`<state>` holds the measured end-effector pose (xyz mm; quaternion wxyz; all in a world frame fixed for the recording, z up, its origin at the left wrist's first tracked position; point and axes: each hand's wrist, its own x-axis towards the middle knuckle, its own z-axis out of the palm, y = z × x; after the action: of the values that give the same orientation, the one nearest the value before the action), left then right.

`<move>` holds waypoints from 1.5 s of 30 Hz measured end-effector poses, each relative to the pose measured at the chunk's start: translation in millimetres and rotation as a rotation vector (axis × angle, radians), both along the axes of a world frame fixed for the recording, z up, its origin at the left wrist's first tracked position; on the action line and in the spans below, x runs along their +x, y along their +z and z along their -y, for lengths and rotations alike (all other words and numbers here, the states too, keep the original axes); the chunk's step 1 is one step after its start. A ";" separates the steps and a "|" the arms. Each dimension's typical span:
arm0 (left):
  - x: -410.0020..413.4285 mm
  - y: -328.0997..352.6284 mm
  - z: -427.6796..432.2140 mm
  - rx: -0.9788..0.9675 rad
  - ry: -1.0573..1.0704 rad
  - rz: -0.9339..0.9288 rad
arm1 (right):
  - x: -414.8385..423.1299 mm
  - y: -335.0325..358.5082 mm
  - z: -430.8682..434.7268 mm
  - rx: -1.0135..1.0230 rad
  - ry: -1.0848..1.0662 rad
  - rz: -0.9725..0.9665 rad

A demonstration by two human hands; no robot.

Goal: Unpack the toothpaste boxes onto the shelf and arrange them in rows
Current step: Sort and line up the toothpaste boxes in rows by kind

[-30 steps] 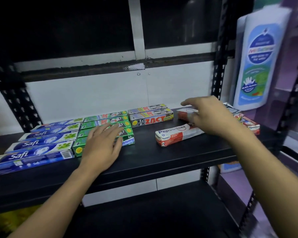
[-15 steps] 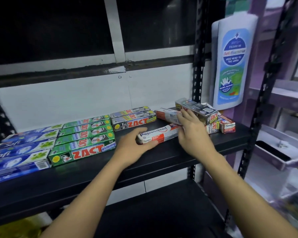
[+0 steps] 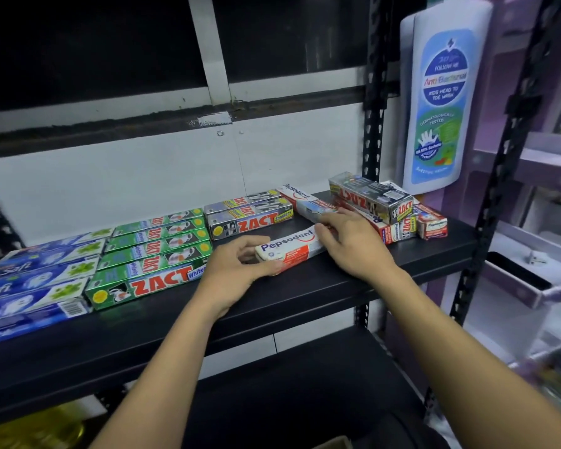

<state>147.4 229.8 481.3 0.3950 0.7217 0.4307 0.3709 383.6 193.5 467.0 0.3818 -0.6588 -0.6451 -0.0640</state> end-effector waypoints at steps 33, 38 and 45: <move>8.2 5.6 27.7 0.363 -0.030 -0.224 | 55.7 -17.9 35.0 0.470 -0.279 -0.211; 12.2 19.5 36.3 0.282 0.011 -0.011 | 76.7 -11.7 42.0 0.743 -0.385 -0.340; 49.7 47.5 32.0 0.271 0.072 0.217 | 115.6 -20.8 31.8 0.714 -0.468 -0.401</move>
<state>197.1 197.8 528.8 0.3246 0.7083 0.3571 0.5152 499.1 161.6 446.2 0.6767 -0.6135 -0.3304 -0.2377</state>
